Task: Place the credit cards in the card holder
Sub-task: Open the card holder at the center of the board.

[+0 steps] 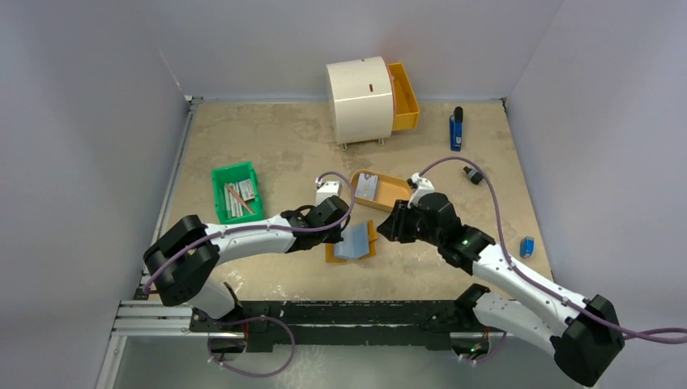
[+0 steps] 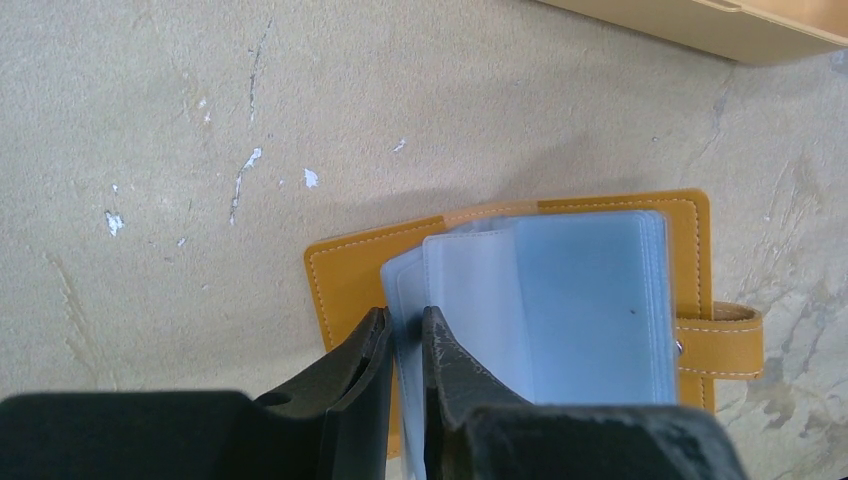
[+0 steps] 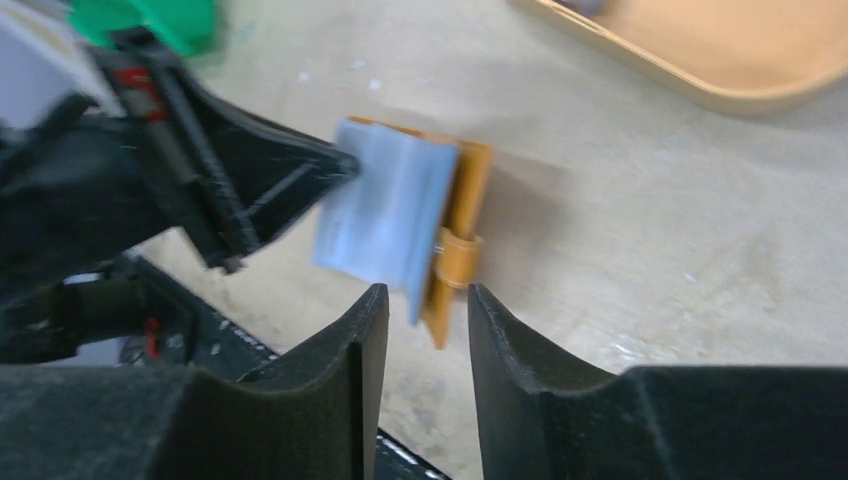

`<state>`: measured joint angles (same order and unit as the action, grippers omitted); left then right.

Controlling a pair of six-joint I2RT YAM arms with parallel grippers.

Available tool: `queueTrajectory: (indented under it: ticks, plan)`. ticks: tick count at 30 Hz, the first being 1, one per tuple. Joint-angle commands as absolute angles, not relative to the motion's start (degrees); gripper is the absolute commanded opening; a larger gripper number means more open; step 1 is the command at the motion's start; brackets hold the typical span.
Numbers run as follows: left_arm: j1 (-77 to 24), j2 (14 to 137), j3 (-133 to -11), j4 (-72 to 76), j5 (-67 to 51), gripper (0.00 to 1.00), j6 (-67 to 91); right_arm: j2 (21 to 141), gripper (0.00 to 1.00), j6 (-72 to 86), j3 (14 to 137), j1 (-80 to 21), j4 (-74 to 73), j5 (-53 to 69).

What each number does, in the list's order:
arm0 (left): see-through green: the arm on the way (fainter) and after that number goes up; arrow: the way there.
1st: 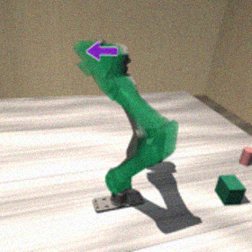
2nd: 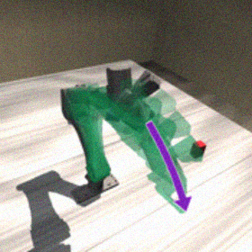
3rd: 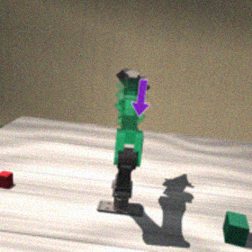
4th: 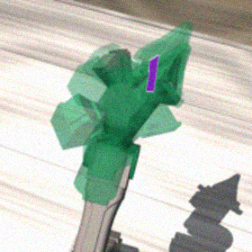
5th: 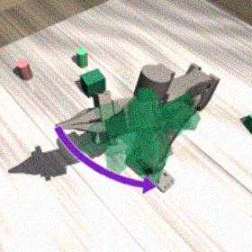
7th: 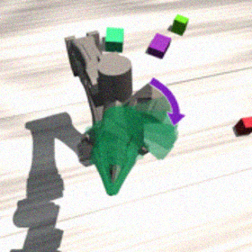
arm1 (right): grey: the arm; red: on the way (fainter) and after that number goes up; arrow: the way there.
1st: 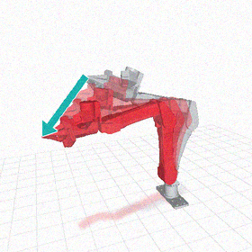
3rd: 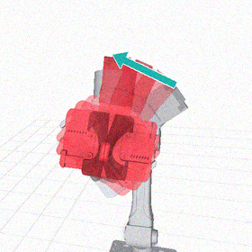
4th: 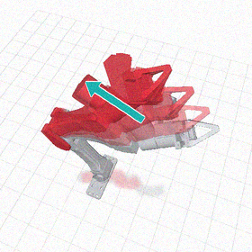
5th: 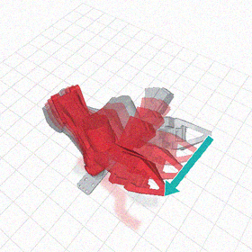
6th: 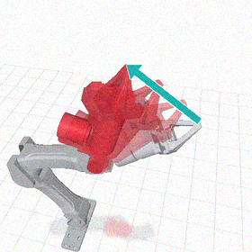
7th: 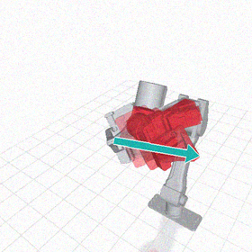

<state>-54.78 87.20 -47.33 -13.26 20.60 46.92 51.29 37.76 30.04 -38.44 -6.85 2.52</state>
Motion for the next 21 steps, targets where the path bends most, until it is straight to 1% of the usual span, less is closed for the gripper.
queueTrajectory:
  ticks: [1,4,7,15,21]
  plan:
    - [-54.8,87.0,-46.9,-14.2,20.8,0.13,46.5,55.1,0.36,34.3,35.7,-40.4,-2.8,9.9]
    - [-54.8,87.2,-46.8,-14.2,20.8,0.13,46.7,60.9,0.34,33.8,37.9,-42.4,1.2,14.1]
    - [-54.8,87.3,-46.8,-14.2,20.7,0.13,46.8,66.8,0.32,34.3,39.0,-43.1,4.0,15.4]
    - [-54.8,86.7,-46.5,-14.1,20.7,0.12,46.8,79.4,0.31,38.0,37.4,-43.1,4.8,13.6]
    - [-54.8,85.9,-46.2,-13.9,20.2,0.12,46.8,83.1,0.3,40.6,35.0,-43.1,4.3,9.6]
